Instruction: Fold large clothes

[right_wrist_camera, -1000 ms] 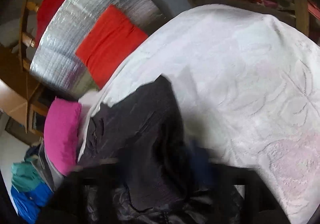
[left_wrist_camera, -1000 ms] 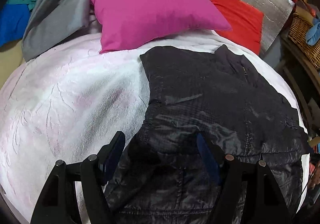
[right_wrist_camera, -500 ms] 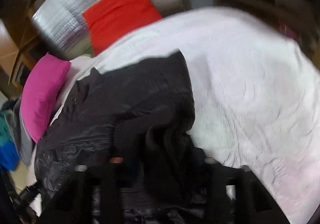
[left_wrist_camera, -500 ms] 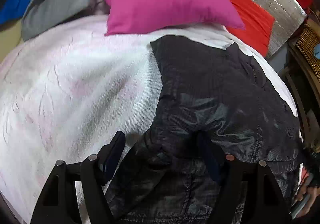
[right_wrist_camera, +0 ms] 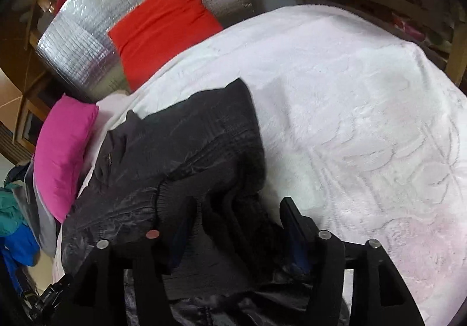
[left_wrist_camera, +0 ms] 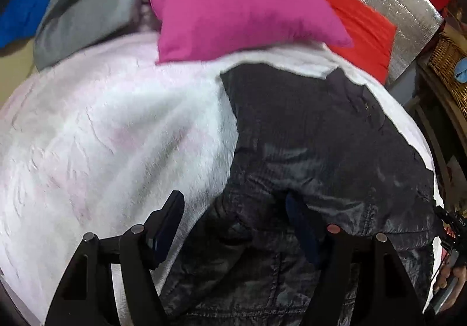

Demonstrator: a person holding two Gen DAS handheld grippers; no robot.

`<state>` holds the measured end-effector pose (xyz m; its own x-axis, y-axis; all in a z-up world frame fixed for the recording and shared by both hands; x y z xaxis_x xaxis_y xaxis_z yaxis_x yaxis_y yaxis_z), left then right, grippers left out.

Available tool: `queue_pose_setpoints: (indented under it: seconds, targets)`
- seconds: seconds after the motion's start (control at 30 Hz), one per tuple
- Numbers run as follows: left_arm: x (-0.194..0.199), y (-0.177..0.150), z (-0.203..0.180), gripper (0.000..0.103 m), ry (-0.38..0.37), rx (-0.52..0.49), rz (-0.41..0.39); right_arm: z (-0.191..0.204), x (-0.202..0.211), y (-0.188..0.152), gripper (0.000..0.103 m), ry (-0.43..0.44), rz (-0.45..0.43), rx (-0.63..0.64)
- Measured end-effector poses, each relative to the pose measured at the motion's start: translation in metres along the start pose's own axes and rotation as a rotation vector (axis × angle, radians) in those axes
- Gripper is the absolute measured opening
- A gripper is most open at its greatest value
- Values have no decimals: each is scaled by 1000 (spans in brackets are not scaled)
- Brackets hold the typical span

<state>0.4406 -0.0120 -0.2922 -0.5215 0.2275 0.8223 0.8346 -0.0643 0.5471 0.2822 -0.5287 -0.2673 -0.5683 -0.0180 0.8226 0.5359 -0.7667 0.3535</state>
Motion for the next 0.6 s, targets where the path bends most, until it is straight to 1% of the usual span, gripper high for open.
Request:
queue_pose_setpoints:
  seconds: [0.1, 0.17, 0.23, 0.33, 0.47, 0.6]
  targets:
    - [17, 6, -5, 73, -16, -22, -69, -7, 9, 3, 63, 35, -5, -14]
    - [22, 8, -10, 74, -24, -41, -89, -6, 15, 4, 63, 56, -5, -22]
    - [21, 8, -16, 74, -42, -58, -74, -11, 24, 3, 63, 87, 0, -36]
    - [18, 4, -30, 74, -106, -79, -39, -10, 35, -1, 63, 167, 46, -37]
    - [21, -2, -45, 74, -165, -103, -26, -1, 47, -16, 63, 215, 73, -14]
    - [23, -15, -58, 74, -271, -90, 14, 10, 54, -33, 63, 305, 126, -54]
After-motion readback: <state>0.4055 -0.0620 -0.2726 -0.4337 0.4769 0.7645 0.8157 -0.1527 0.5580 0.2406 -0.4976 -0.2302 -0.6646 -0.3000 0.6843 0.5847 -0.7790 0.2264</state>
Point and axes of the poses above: each gripper's, at about its wrist camera, not at the fingertips, and x roughly against the way its jaws point, z to its left, y to its top, the point moved 4 cm from there along -x, roughly the way its jaws point, and after that the axes turned 9 degrees about -x, right-handed, at the moved point
